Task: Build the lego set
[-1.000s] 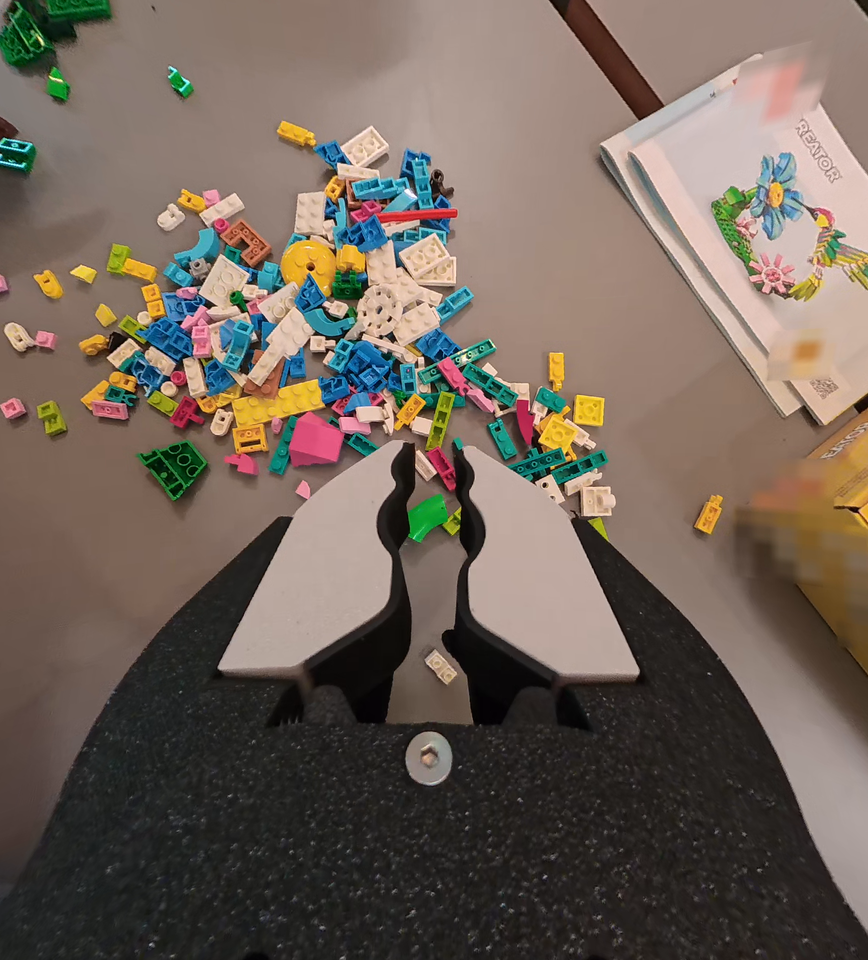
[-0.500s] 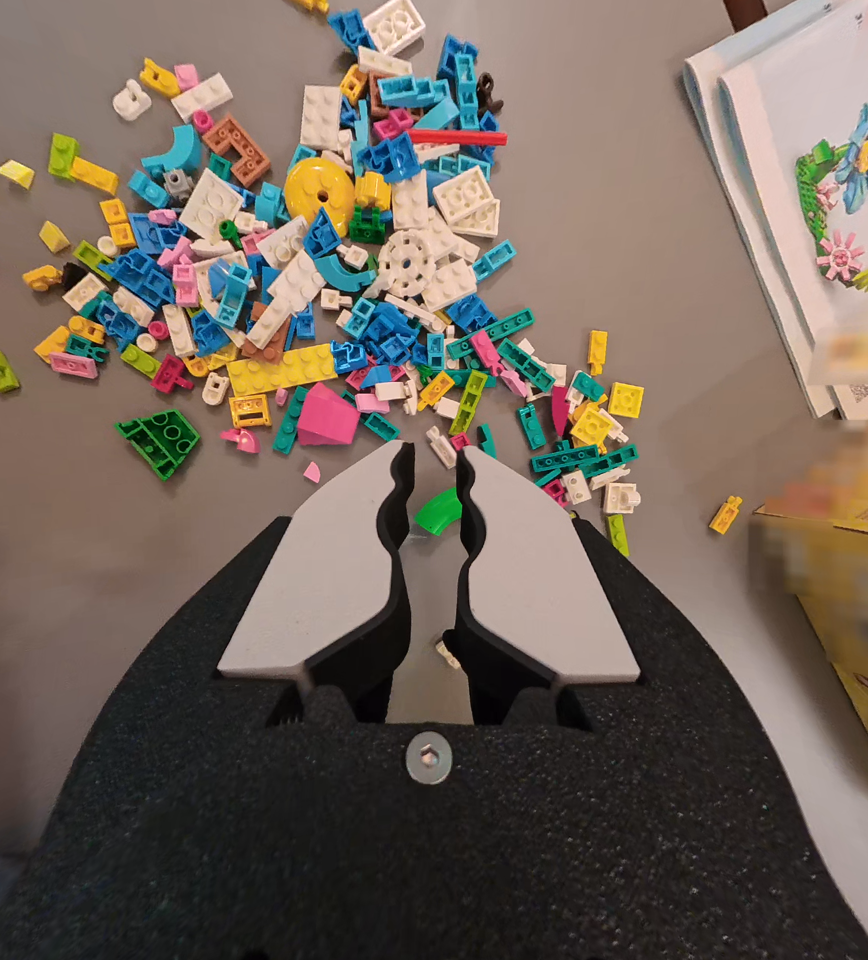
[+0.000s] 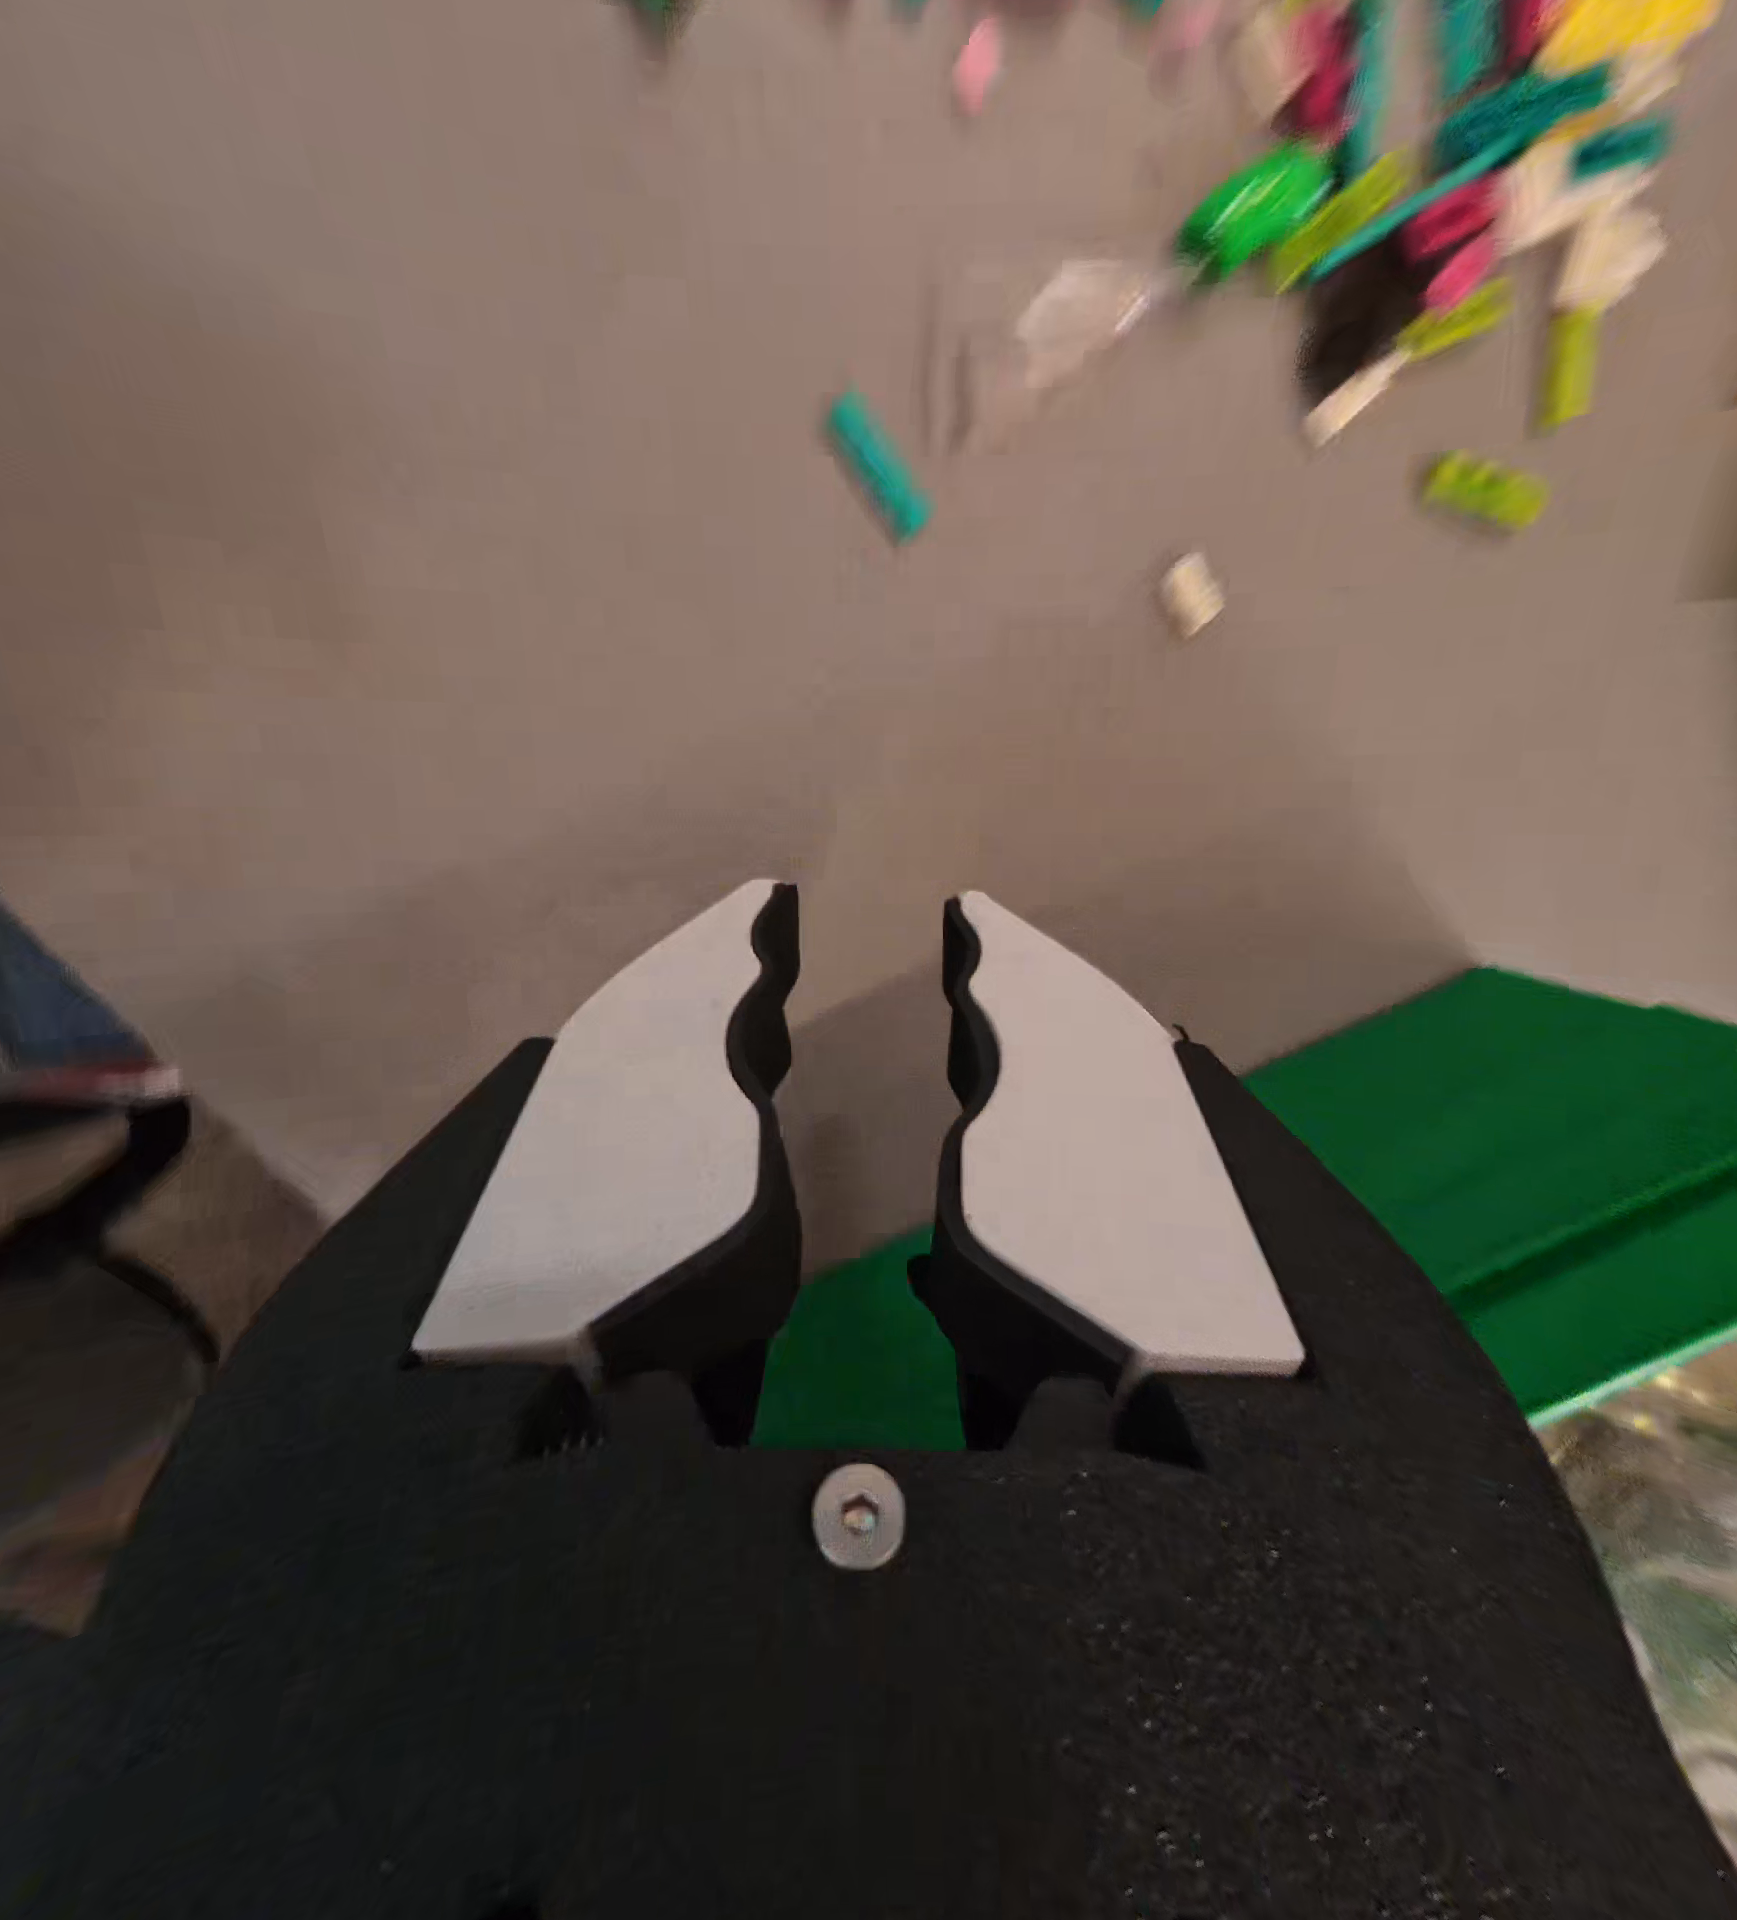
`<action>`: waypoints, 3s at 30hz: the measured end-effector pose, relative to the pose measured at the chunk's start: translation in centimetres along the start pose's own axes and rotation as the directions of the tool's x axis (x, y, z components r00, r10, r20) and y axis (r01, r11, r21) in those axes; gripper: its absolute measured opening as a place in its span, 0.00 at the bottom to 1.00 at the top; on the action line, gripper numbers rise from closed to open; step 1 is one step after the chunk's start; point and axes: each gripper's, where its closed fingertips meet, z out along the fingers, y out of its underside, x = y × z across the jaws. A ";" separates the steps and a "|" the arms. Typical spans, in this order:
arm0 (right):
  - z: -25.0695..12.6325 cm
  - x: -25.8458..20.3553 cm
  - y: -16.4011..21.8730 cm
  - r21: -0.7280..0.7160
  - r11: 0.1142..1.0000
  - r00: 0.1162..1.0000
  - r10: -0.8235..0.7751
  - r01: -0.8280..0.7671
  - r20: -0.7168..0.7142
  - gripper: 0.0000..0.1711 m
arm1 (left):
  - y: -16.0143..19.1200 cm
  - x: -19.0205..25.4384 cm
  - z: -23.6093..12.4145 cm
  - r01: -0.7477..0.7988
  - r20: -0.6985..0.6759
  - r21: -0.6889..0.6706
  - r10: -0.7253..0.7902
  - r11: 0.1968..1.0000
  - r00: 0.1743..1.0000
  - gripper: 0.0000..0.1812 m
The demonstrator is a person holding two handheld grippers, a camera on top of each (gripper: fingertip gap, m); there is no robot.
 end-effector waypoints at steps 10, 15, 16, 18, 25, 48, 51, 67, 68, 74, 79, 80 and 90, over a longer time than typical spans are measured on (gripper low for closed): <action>2.1 -3.8 9.5 -0.540 0.838 0.980 0.036 0.077 0.195 0.18 | 0.0 1.7 -0.7 0.024 -0.078 0.039 -0.021 0.999 0.997 0.10; 3.2 -4.0 12.8 -0.660 0.749 0.986 0.060 0.058 0.155 0.14 | -0.1 1.2 -0.9 0.066 -0.074 0.049 -0.063 0.997 0.995 0.10; 3.1 -3.9 13.2 -0.673 0.737 0.988 0.054 0.060 0.146 0.12 | -0.1 1.2 -0.9 0.074 -0.076 0.048 -0.070 0.996 0.995 0.10; 3.1 -3.9 13.2 -0.671 0.740 0.989 0.055 0.054 0.140 0.11 | 0.1 1.2 -0.9 0.083 -0.081 0.044 -0.079 0.996 0.994 0.10; 3.2 -3.4 13.7 -0.697 0.716 0.990 0.069 0.036 0.122 0.11 | -0.2 1.8 -1.0 0.064 -0.098 0.052 -0.059 0.997 0.993 0.10; 3.9 -3.5 13.5 -0.757 0.648 0.985 0.065 0.080 0.161 0.00 | -0.2 3.0 -1.1 0.094 -0.154 0.070 -0.082 0.993 0.985 0.10; 4.7 -2.6 10.7 -0.700 0.706 0.988 0.003 0.109 0.157 0.00 | 0.0 3.2 -1.0 0.101 -0.152 0.065 -0.091 0.993 0.984 0.09; 10.4 0.3 -13.5 -0.119 0.940 0.944 -0.306 0.320 0.125 0.04 | 1.8 -5.2 -2.1 0.142 0.173 0.074 -0.152 0.987 0.973 0.08; 10.4 -0.2 -15.8 -0.041 0.943 0.938 -0.324 0.331 0.127 0.05 | 1.9 -6.0 -2.4 0.152 0.207 0.086 -0.167 0.985 0.964 0.07; 10.4 -3.3 -28.9 0.308 0.827 0.852 -0.517 0.470 0.087 0.09 | 4.3 -10.0 -3.5 0.203 0.318 0.050 -0.208 0.978 0.925 0.06; 12.1 -6.4 -38.7 0.514 0.700 0.772 -0.626 0.496 0.109 0.09 | 5.3 -14.6 -6.2 0.174 0.468 0.105 -0.203 0.979 0.860 0.00; 12.8 -6.5 -40.4 0.530 0.686 0.765 -0.635 0.498 0.102 0.08 | 5.4 -15.5 -6.8 0.167 0.494 0.116 -0.202 0.979 0.845 0.00; 18.2 -9.1 -53.0 0.550 0.705 0.674 -0.670 0.448 0.309 0.07 | 10.8 -18.6 -7.7 0.198 0.567 0.007 -0.167 0.980 0.807 0.00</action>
